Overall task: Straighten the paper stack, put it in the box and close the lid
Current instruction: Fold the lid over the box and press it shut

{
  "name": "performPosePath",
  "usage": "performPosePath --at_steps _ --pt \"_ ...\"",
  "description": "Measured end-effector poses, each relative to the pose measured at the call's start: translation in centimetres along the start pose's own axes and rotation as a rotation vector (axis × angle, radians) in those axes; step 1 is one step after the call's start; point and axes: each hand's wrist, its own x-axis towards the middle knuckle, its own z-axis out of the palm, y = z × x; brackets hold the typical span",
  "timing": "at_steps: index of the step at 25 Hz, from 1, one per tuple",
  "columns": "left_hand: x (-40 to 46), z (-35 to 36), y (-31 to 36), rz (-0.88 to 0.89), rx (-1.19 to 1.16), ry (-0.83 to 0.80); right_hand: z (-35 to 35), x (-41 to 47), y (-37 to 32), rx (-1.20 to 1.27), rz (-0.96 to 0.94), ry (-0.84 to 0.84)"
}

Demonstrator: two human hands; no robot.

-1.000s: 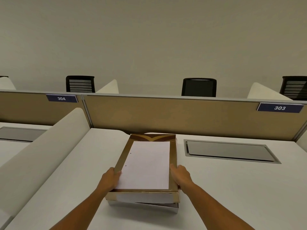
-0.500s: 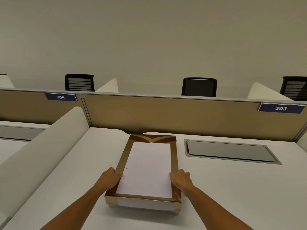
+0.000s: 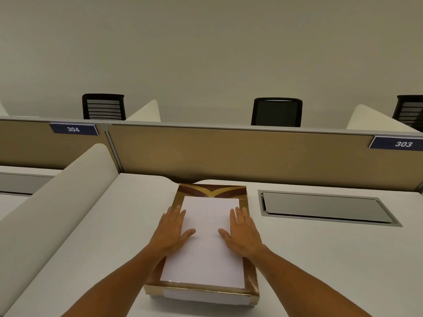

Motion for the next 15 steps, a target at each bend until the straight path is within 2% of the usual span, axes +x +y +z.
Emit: performPosePath --at_steps 15 --pt "0.5 3.3 -1.1 0.006 0.119 0.055 3.4 0.7 1.0 -0.043 0.011 0.044"
